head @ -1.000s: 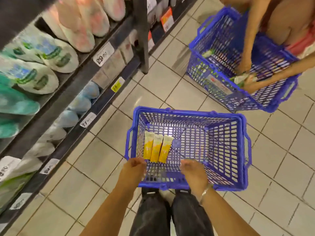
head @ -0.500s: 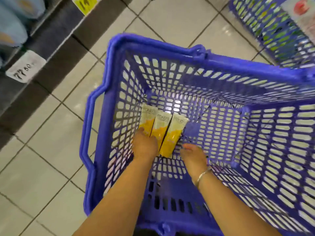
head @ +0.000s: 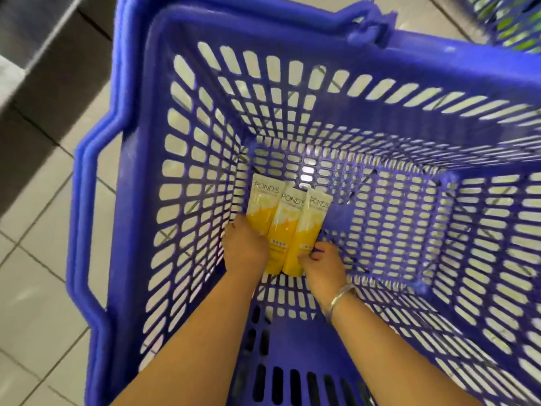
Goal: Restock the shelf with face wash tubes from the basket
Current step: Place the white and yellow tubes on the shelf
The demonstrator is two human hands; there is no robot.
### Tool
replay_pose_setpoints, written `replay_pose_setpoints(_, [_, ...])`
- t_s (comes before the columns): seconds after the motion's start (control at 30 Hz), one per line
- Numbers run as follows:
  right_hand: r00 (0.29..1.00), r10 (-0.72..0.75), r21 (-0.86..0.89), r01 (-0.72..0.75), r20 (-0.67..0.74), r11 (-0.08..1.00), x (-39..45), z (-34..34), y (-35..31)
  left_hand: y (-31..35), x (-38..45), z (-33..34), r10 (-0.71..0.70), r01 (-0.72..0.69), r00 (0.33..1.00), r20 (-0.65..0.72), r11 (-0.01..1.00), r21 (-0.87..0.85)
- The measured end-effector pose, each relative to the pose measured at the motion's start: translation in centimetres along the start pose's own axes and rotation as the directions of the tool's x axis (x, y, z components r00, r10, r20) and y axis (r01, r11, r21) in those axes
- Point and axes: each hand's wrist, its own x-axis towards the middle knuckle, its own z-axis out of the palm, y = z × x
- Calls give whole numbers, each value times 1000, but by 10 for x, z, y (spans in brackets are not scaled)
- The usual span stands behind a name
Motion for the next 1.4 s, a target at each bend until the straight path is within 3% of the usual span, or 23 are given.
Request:
replay_pose_setpoints(0.1, [999,36,13,-36,-13,999,8,-2,-5,-4,4,3,-62,61,995,74,998,26])
replay_pose_setpoints(0.23, [992,99,-154,-111,-83,982,20,-1,-8,-4,1,6,-42,28,993,109,992,124])
replay_pose_setpoints(0.33, [981,150,-194,-172,-127,966,21,5,-14,-6,-6,6,-21,22,996,82,1000,-9])
replay_pose_setpoints(0.53, [968,188,89,-175,-166,981,15,11,-19,6,-21,4,-115,121,992,51,981,-150])
replay_pose_setpoints(0.67, [974,172,216,-139,-145,967,3,0,-21,14,-34,-5,-41,56,997,69,972,-230])
replay_pose_setpoints(0.77, [986,91,277,-48,-142,960,-19,-18,-31,15,-53,-25,44,-2,993,112,936,-351])
replay_pose_setpoints(0.93, [989,-102,314,132,-110,940,-89,-53,-70,18,-110,-85,175,-130,983,53,869,-477])
replay_pose_setpoints(1.1, [976,-203,316,220,-85,923,-183,-85,-113,26,-188,-158,199,-163,979,-30,695,-700])
replay_pose_setpoints(1.23, [959,-278,339,278,-50,899,-269,-104,-152,28,-250,-220,176,-106,984,0,590,-801])
replay_pose_setpoints(1.4, [907,-421,350,403,-28,846,-364,-127,-208,26,-319,-299,207,-147,977,-52,474,-868])
